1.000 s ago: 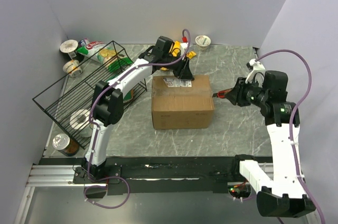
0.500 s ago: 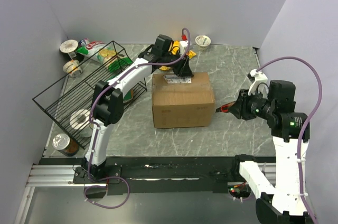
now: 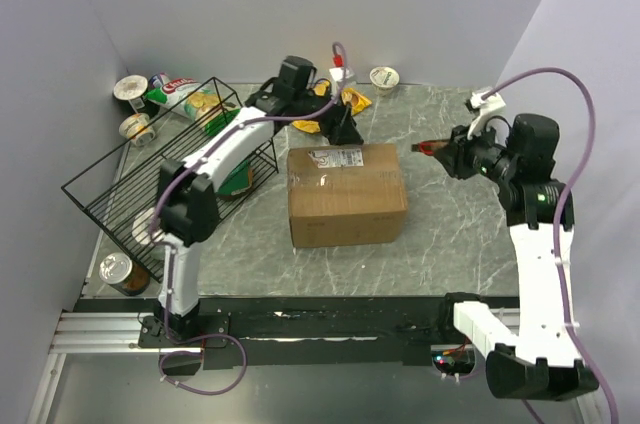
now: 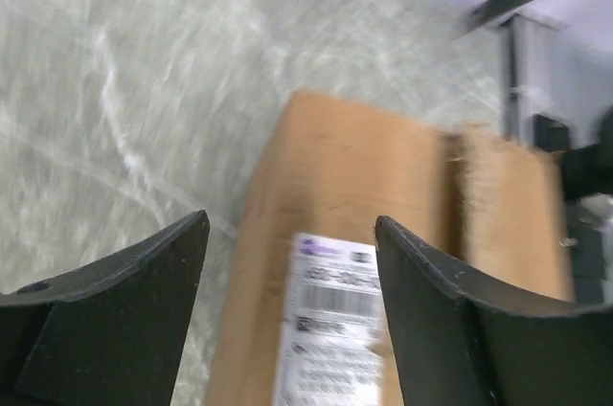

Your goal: Unpack the express box

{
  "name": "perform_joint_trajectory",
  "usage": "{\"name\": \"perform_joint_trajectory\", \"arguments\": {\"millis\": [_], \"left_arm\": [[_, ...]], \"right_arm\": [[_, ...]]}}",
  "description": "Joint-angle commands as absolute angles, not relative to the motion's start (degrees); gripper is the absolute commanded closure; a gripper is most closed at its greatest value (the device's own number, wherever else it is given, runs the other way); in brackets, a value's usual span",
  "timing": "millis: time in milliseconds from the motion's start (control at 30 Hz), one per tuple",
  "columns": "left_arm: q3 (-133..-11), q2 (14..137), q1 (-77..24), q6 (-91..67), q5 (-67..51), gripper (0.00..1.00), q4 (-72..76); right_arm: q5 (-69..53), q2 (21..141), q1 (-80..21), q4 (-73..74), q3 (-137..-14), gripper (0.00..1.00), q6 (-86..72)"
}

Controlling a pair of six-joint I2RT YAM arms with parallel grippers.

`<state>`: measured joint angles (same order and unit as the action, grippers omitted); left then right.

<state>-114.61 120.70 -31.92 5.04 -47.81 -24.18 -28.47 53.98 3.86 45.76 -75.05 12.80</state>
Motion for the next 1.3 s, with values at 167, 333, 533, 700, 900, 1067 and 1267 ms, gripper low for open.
{"name": "perform_joint_trajectory", "arguments": {"millis": [167, 333, 533, 700, 900, 1067, 1267], "left_arm": [[-103.4, 104.2, -30.9, 0.5, -66.7, 0.23, -4.7], [-101.7, 102.7, -33.1, 7.5, -65.7, 0.22, -9.0], [-107.4, 105.7, -34.1, 8.4, -64.7, 0.26, -13.1], [-108.9, 107.0, -34.2, 7.3, -65.3, 0.47, -14.1], [-108.1, 107.2, -34.2, 4.9, -68.3, 0.68, -11.4], [-107.2, 107.1, -34.2, 3.4, -70.0, 0.56, -8.4], [-105.5, 107.4, -34.5, -2.3, -72.2, 0.76, -3.3]], "right_arm": [[-51.1, 60.0, 2.1, 41.6, -80.8, 1.0, 27.7], [-58.6, 63.5, 0.9, 42.5, -84.5, 1.0, 27.9], [-58.8, 63.2, -3.9, 34.7, -81.5, 1.0, 26.1], [-57.2, 64.4, -8.0, 30.9, -80.9, 1.0, 23.9], [-53.5, 65.0, -10.4, 29.4, -79.8, 1.0, 23.0], [-49.5, 64.9, -10.5, 26.3, -77.7, 1.0, 19.3], [-48.3, 65.5, -10.5, 23.6, -76.7, 1.0, 16.1]]}}
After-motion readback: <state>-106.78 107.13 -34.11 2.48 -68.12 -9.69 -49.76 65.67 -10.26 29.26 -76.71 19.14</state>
